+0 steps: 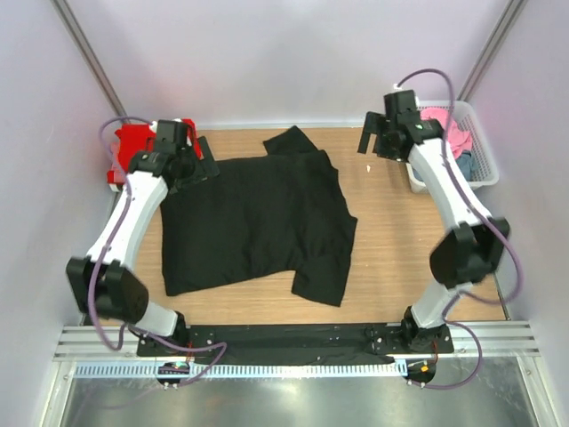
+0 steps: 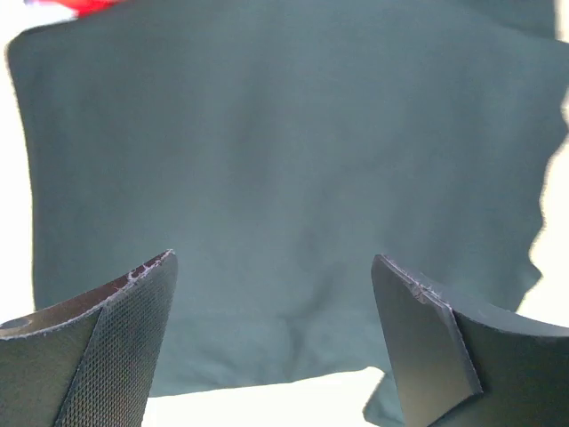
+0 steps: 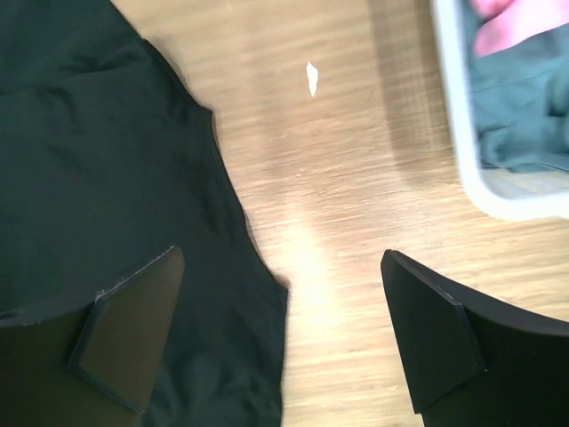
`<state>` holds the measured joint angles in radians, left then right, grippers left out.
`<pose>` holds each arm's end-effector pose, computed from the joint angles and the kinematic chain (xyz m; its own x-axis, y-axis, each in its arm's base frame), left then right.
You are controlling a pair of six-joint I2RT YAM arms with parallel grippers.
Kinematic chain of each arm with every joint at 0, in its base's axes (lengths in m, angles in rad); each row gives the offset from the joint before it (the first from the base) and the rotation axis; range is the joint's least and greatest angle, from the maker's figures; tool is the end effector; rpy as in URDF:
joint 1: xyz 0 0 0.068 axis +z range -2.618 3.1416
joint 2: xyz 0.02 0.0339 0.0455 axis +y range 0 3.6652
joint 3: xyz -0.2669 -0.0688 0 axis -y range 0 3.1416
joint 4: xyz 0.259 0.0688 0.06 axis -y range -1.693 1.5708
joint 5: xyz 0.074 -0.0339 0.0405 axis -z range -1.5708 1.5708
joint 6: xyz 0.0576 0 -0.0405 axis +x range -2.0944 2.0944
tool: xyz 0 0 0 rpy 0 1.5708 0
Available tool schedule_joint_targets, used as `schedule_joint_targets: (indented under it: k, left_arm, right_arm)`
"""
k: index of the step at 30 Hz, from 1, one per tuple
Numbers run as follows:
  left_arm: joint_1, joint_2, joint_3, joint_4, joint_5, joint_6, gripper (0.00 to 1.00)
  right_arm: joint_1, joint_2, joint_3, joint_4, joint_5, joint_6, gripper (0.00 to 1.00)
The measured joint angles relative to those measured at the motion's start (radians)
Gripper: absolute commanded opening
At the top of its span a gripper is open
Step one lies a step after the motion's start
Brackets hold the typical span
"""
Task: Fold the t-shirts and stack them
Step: Flatten the tshirt out
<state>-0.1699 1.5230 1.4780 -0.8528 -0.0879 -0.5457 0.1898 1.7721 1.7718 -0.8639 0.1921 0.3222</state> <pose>0.3464 -0.0543 0.3257 -0.7182 -0.4014 -0.5684 -0.3021 0.9157 -0.2648 0.4117 0.0679 0.3356 -0.7286 0.1765 -0.6618 0.1763 0.9820 0.0678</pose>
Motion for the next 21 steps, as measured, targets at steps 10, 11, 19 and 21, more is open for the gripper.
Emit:
schedule_joint_targets:
  k: [10,11,19,21]
  left_arm:
    - [-0.005,-0.191,-0.325,0.122,0.087,-0.005,0.88]
    - [-0.005,-0.208,-0.373,0.115,0.095,-0.005,0.89]
    - [-0.007,-0.439,-0.41,0.06,0.1,0.031,0.9]
    - [-0.007,-0.496,-0.403,0.042,0.099,0.056,0.91]
  right_arm:
    - [0.112,-0.23,-0.375,0.315,-0.197,0.053,0.99]
    - [0.14,-0.183,-0.379,0.334,-0.217,0.053,0.98]
    - [0.268,0.166,-0.335,0.39,-0.371,0.064,0.96]
    - [0.261,0.23,-0.294,0.412,-0.397,0.07,0.95]
